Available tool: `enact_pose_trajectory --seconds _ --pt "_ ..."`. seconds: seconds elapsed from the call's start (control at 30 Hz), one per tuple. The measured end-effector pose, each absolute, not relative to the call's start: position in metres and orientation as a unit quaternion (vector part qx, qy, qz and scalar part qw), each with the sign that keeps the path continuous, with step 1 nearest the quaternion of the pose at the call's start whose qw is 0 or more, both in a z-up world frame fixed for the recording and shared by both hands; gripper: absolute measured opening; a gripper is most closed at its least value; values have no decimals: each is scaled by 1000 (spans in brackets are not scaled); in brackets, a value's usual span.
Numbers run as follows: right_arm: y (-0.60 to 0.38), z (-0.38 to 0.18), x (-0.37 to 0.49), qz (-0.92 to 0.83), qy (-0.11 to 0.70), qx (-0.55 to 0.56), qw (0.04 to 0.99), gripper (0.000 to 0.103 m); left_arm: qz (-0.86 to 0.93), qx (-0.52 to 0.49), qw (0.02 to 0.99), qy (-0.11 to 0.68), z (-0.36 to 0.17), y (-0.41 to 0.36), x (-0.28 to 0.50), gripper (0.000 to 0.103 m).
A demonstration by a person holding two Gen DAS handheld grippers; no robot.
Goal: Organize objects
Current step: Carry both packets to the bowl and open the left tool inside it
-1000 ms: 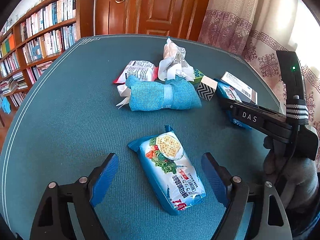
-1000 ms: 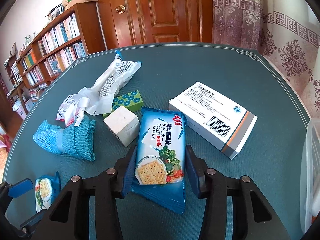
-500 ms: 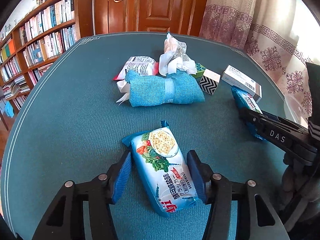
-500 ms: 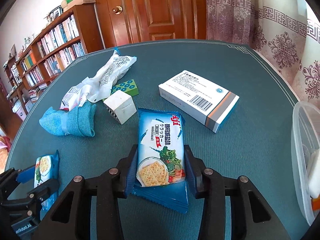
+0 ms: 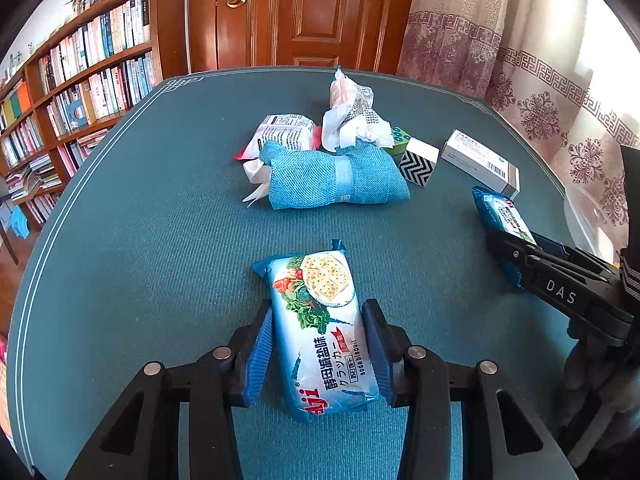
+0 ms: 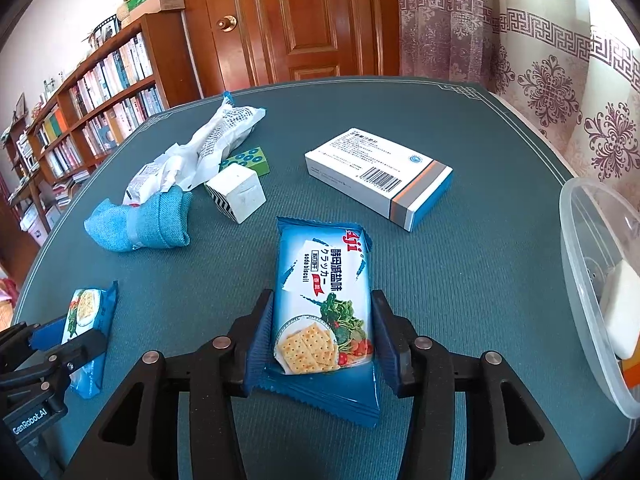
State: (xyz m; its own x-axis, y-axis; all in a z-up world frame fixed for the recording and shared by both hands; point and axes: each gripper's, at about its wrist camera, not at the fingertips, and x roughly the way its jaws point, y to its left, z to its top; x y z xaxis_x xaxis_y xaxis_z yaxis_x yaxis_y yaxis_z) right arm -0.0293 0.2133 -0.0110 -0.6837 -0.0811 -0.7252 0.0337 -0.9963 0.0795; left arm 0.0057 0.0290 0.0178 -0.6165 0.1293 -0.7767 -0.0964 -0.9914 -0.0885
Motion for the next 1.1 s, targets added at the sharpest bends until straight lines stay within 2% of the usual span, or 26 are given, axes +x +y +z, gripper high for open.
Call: enact_pose_trajectory --seconds 0.13,0.2,0.23,0.33,0.77,1.1 --pt "213 -11 -30 -917 -27 396 30 53 901 -428 67 -18 23 30 9 45" --pt "213 -11 -30 -917 -27 396 27 50 903 -424 70 -16 25 33 11 45" --pt "214 -11 -30 -918 -27 396 25 44 903 -423 71 -15 27 33 12 45" --pt "215 -10 -28 -918 -29 394 27 43 905 -419 75 -11 30 36 14 45" --pt "251 17 4 -929 -63 364 21 43 906 -412 99 7 41 62 11 45" --pt "319 46 43 -940 -87 327 -43 43 904 -405 134 27 52 101 9 45"
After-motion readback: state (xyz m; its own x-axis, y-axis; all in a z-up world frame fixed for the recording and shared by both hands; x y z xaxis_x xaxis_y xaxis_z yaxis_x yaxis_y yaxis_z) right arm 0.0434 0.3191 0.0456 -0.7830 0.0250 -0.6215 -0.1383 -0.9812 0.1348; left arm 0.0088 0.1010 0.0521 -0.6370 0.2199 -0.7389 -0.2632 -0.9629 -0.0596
